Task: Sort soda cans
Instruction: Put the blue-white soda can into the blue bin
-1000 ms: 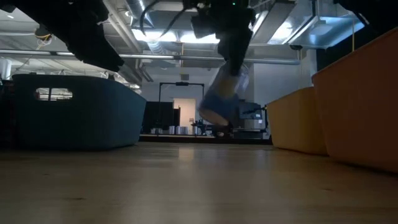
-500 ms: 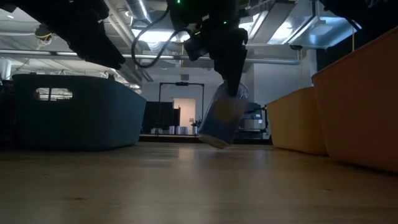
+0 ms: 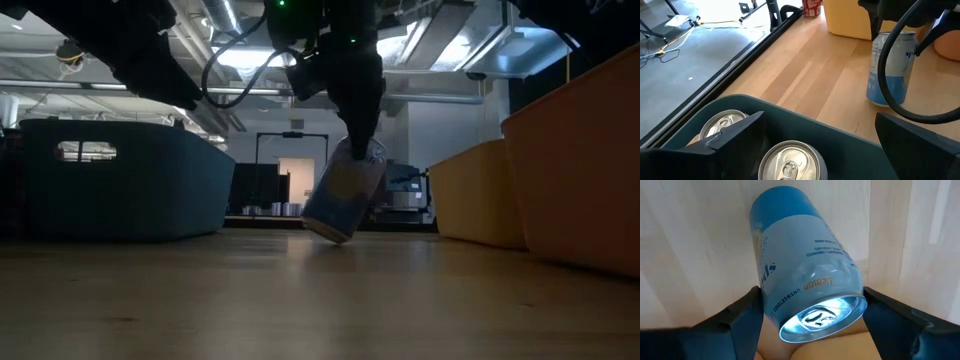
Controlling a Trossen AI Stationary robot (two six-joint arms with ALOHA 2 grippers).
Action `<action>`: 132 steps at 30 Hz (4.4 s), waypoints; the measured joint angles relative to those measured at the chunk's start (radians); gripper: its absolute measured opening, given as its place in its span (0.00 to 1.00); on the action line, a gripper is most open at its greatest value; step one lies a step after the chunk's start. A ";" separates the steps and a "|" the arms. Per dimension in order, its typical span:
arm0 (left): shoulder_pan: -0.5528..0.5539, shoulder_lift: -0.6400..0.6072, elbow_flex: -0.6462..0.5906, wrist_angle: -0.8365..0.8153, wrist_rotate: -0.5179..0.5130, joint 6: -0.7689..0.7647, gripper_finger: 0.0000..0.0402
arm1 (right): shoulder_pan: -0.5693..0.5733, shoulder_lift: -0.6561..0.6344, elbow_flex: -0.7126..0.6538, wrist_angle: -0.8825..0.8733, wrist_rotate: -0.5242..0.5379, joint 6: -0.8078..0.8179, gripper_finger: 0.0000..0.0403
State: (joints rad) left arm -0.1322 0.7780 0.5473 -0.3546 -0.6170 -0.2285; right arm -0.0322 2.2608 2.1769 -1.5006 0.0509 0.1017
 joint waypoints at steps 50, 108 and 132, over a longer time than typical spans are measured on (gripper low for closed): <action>0.018 0.021 0.000 0.155 0.069 -0.005 0.89 | 0.028 -0.141 0.011 0.068 0.047 -0.035 0.84; 0.063 0.949 0.257 0.808 0.276 -0.007 0.73 | 0.098 -0.977 -1.390 1.373 0.134 0.212 0.84; 0.004 0.610 0.256 0.621 0.239 0.018 0.72 | 0.098 -0.976 -1.390 1.371 0.156 0.211 0.84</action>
State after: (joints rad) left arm -0.1281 1.3879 0.8034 0.2667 -0.3782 -0.2106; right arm 0.0654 1.2846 0.7868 -0.1292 0.2071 0.3130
